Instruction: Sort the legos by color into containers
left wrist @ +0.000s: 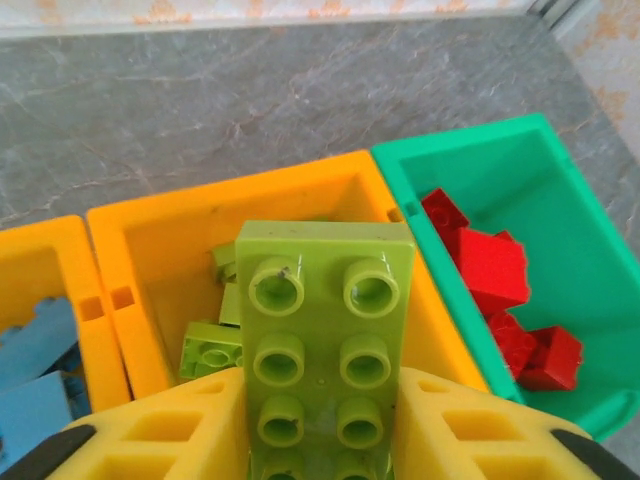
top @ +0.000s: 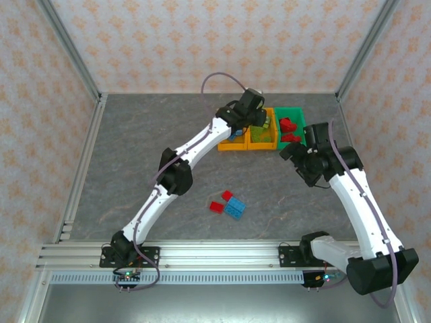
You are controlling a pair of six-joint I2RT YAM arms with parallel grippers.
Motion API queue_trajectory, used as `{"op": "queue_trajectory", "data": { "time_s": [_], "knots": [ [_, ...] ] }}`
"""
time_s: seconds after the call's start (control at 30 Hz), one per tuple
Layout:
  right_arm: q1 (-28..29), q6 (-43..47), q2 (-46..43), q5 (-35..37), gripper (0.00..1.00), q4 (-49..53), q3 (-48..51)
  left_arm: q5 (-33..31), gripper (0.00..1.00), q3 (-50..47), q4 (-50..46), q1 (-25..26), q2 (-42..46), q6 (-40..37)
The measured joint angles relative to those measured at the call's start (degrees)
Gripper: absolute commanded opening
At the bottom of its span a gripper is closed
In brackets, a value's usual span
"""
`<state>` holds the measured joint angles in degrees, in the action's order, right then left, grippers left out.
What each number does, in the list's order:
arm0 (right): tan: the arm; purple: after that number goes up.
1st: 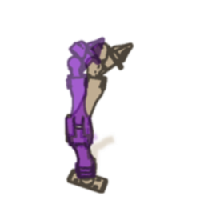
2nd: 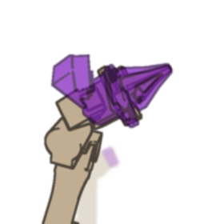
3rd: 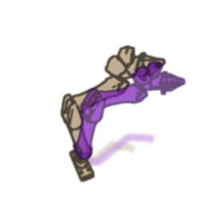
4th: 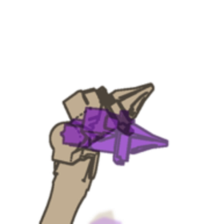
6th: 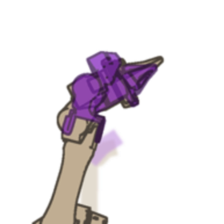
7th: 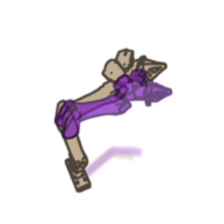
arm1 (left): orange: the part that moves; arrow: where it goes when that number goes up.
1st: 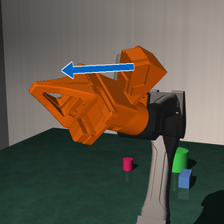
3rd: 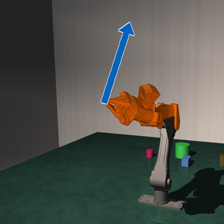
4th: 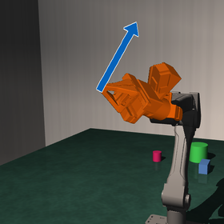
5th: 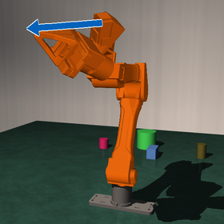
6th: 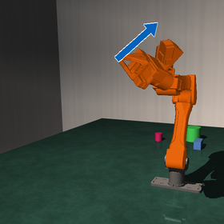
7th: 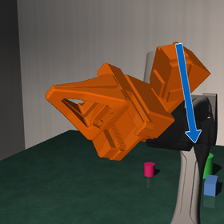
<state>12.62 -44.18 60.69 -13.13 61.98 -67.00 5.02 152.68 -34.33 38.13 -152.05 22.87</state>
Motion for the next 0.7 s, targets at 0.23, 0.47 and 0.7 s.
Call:
{"op": "queue_trajectory", "data": {
  "time_s": [0.23,0.47,0.7],
  "knots": [
    [0.02,-0.2,-1.97,-0.02,0.89,-0.07,2.69,-0.02,0.6,1.25,-1.22,0.13,1.7,-0.22],
    [5.64,0.92,-0.98,0.94,0.89,-0.85,4.79,-0.02,0.65,-18.73,-2.69,0.11,22.69,-5.18],
    [24.52,0.85,7.69,3.67,0.91,-4.15,6.01,0.48,0.73,-52.24,4.26,-0.04,60.46,-13.0]
  ]
}}
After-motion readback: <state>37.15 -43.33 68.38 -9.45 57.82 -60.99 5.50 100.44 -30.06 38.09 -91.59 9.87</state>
